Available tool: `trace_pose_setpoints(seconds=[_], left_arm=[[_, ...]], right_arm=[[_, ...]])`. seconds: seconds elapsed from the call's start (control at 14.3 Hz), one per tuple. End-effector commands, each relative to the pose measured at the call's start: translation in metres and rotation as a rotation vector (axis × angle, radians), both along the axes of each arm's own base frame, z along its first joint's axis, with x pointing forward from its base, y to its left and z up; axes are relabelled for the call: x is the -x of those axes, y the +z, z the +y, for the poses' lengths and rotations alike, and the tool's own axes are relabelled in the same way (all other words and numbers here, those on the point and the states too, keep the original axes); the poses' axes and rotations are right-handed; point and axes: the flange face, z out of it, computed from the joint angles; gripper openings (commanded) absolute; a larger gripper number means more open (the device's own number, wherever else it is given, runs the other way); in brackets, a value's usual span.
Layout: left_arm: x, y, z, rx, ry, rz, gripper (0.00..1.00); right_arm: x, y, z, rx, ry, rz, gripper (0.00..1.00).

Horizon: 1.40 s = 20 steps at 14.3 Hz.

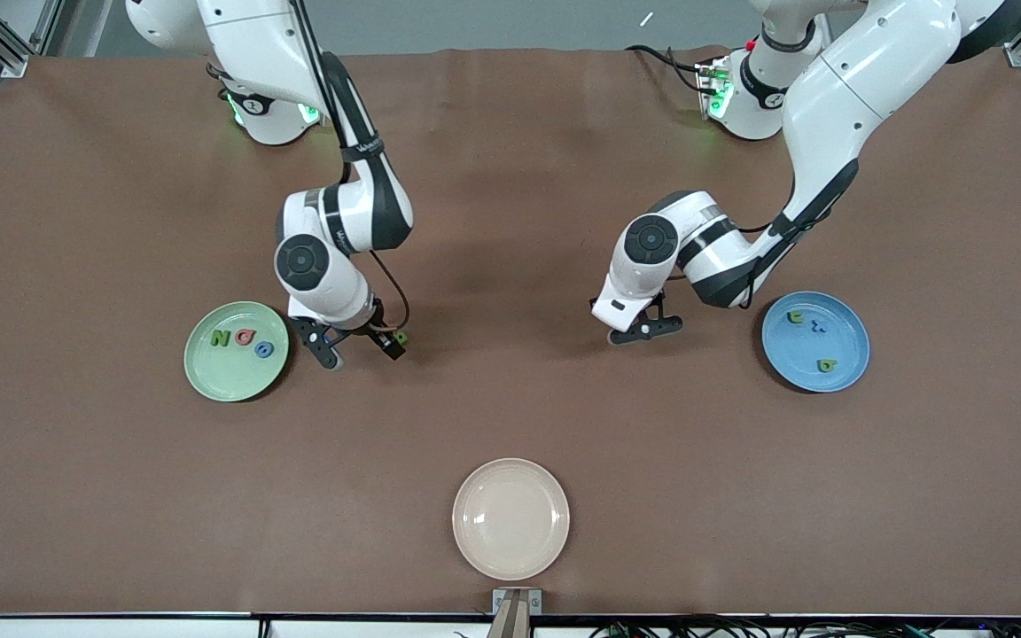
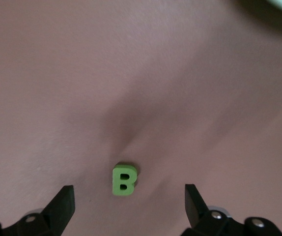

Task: Sort upper and lower case letters into plates
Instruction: 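Grasp the blue E with the left gripper while the right gripper reaches the green B, then grasp the green B with the right gripper while the left gripper carries the E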

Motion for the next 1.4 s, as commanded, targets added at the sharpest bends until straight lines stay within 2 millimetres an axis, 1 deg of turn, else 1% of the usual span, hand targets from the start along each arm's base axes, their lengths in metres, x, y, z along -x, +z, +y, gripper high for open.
trace_pose_setpoints(seconds=[0.0, 0.14, 0.35, 0.49, 0.56, 0.63, 0.77, 0.84, 1.05, 1.12, 1.19, 1.33], left_arm=[[-0.004, 0.0, 0.005, -0.006, -0.004, -0.017, 0.08], [-0.012, 0.009, 0.012, -0.008, 0.002, -0.037, 0.05], [-0.032, 0.034, 0.034, -0.01, -0.032, -0.085, 0.05], [-0.052, 0.058, 0.061, -0.013, -0.085, -0.125, 0.04], [-0.059, 0.067, 0.074, -0.011, -0.11, -0.134, 0.04], [-0.068, 0.073, 0.094, -0.005, -0.125, -0.135, 0.04], [-0.079, 0.082, 0.13, 0.015, -0.149, -0.132, 0.03], [-0.085, 0.084, 0.151, 0.021, -0.161, -0.129, 0.03], [-0.09, 0.081, 0.207, 0.018, -0.209, -0.111, 0.03], [-0.092, 0.08, 0.223, 0.017, -0.231, -0.107, 0.03], [-0.095, 0.079, 0.24, 0.016, -0.247, -0.103, 0.03], [-0.097, 0.077, 0.268, 0.017, -0.26, -0.096, 0.03]], right_arm=[[0.009, -0.024, 0.009, 0.04, -0.027, -0.015, 0.92], [0.008, -0.03, 0.01, 0.048, -0.047, -0.033, 0.88], [0.007, -0.033, 0.01, 0.051, -0.05, -0.036, 0.82], [0.007, -0.035, 0.011, 0.051, -0.05, -0.043, 0.76], [0.007, -0.035, 0.012, 0.052, -0.051, -0.043, 0.75], [0.007, -0.035, 0.012, 0.049, -0.056, -0.047, 0.74], [0.008, -0.035, 0.016, 0.044, -0.055, -0.049, 0.73], [0.008, -0.035, 0.017, 0.04, -0.056, -0.056, 0.71], [0.008, -0.035, 0.02, 0.013, -0.095, -0.054, 0.67], [0.009, -0.035, 0.02, 0.012, -0.095, -0.054, 0.65], [0.009, -0.035, 0.02, 0.012, -0.095, -0.054, 0.62], [0.009, -0.036, 0.02, 0.013, -0.093, -0.055, 0.49]])
